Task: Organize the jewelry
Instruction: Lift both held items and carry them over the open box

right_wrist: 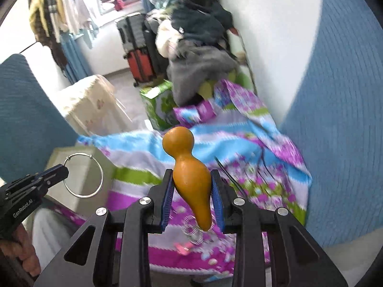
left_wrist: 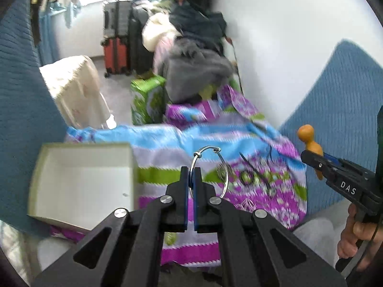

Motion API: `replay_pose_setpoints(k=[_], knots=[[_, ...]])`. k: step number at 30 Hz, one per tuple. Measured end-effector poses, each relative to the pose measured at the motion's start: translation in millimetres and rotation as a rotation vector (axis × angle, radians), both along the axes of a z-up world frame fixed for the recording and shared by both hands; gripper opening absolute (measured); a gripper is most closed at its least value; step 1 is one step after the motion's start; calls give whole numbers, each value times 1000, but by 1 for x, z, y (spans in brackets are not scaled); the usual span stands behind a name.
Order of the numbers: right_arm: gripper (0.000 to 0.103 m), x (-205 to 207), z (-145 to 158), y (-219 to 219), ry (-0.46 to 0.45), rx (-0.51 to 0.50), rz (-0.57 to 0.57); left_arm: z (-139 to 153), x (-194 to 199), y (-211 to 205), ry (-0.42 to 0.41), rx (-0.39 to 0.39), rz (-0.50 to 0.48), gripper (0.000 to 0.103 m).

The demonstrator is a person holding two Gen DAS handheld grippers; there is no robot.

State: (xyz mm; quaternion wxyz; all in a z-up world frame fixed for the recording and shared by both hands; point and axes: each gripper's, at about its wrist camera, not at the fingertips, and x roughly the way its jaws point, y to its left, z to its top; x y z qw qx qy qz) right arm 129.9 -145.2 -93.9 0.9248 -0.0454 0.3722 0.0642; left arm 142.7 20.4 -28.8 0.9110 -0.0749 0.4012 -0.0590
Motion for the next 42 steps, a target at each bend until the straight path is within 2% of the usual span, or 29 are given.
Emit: replay_pose_setpoints(k=[4, 8, 14, 18, 28, 36, 42], knots=[[27, 5, 25, 41, -46, -5, 73, 27, -3, 37, -55, -5, 68, 1], [27, 11, 39, 85, -72, -6, 144, 42, -7, 71, -90, -1, 129, 1], [27, 20, 39, 150, -83, 0, 246, 33, -11, 121, -82, -11, 205, 1], [27, 30, 17, 183, -39, -6, 302, 14, -8, 147, -45, -20, 246, 1], [27, 48, -69, 235, 132, -47, 396, -50, 0, 191, 82, -38, 310, 2], [27, 58, -118, 250, 214, -81, 411, -89, 10, 203, 150, -45, 317, 2], [28, 61, -137, 252, 233, -99, 400, -106, 13, 211, 170, -58, 328, 2]])
